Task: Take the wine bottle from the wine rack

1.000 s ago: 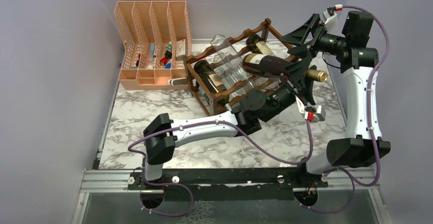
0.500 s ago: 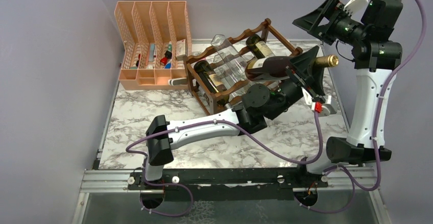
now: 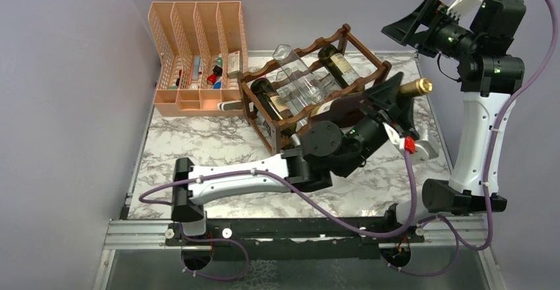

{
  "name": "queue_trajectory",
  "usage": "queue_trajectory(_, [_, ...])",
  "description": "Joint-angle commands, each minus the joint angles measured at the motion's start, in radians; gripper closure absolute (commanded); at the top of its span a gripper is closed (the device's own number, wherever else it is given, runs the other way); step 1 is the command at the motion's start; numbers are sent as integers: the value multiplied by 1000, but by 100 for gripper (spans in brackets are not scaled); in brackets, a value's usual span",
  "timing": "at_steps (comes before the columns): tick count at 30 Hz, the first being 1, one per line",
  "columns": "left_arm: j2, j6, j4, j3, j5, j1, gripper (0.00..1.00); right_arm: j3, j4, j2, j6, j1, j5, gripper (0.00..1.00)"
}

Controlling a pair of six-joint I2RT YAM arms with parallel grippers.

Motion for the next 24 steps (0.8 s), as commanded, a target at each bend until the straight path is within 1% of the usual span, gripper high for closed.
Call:
queue_trajectory(1, [-278,-27,4,-10,-175,9,100,35,6,-21,-15,-8,-67,0])
queue_trajectory(8, [-458,-255,-287,-51,-367,9,100,2,37,-21,15,-8,-158,0])
queue_trajectory(10, [-503,-315,-357,-93,-401,9,100,-16,55,-20,19,-6,-215,0])
queue_trajectory(12, [-538,-363,-433,-118,-459,10,100,-42,76,-15,9,20,-269,0])
queue_trajectory(14, [-573,-388,-468,-151,-549,9,100,-37,68,1,-24,81,-271,0])
queue_trajectory(16, [-616,-438,-523,-185,-587,9,100,-9,41,27,-53,138,-250,0])
queue_trajectory(19, [-695,-475,-542,-265,-695,11,100,64,-19,84,-69,185,-246,0])
queue_trajectory(21, [-764,-508,-545,-341,-725,11,100,86,-26,101,-64,203,-245,0])
queue_trajectory(24, [-851,-562,-548,-447,-747,11,100,70,16,96,-35,219,-253,0])
